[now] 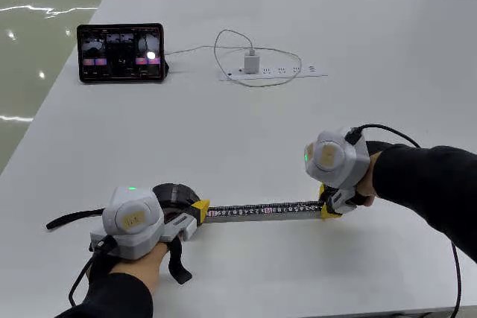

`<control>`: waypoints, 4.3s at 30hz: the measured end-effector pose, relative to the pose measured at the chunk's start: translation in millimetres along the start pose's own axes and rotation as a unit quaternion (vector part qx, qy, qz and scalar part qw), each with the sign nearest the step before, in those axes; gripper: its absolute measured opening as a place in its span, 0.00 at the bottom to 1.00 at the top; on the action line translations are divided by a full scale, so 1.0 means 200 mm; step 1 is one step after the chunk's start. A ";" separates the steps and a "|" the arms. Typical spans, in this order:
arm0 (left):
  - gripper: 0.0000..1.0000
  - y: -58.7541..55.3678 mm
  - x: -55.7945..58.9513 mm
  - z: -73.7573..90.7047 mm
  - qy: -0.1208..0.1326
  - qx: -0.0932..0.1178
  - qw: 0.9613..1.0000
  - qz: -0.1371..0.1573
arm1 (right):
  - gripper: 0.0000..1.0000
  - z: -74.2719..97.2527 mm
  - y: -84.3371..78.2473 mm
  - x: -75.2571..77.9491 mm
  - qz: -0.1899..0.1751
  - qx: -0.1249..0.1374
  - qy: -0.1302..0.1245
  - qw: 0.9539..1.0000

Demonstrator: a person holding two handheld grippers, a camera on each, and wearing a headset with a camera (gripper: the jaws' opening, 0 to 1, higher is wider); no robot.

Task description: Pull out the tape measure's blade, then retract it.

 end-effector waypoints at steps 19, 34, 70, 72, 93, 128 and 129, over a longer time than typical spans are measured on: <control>0.63 0.00 0.00 0.00 -0.001 -0.001 1.000 -0.001 | 0.11 0.00 0.02 0.00 0.007 0.013 0.002 1.000; 0.63 0.00 0.00 0.00 -0.001 -0.001 1.000 -0.001 | 0.11 0.00 0.04 0.00 -0.004 -0.001 0.001 1.000; 0.63 0.00 0.00 0.00 -0.001 0.000 1.000 0.000 | 0.11 -0.02 0.07 -0.01 -0.007 0.020 0.002 1.000; 0.63 0.00 0.00 0.00 -0.001 0.000 1.000 0.000 | 0.10 -0.03 0.08 -0.01 -0.013 0.022 0.002 1.000; 0.62 0.00 -0.01 0.01 -0.005 -0.001 1.000 0.004 | 0.11 -0.03 0.12 -0.01 -0.024 0.012 -0.001 1.000; 0.62 0.00 -0.01 0.00 -0.006 0.000 1.000 0.002 | 0.11 -0.04 0.17 -0.01 -0.040 0.009 -0.001 0.999; 0.62 0.00 -0.01 0.00 -0.006 0.000 1.000 0.002 | 0.11 -0.04 0.17 -0.01 -0.039 0.010 -0.001 0.999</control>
Point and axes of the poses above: the centre of the closed fingertips' face, and the gripper's own axes: z roughly backward along the fingers, x roughly to its right, y roughly out of its top, the point moved 8 cm from there along z, roughly backward along the fingers, and after that the axes turned 6 degrees about -y, right-handed, at the moved point
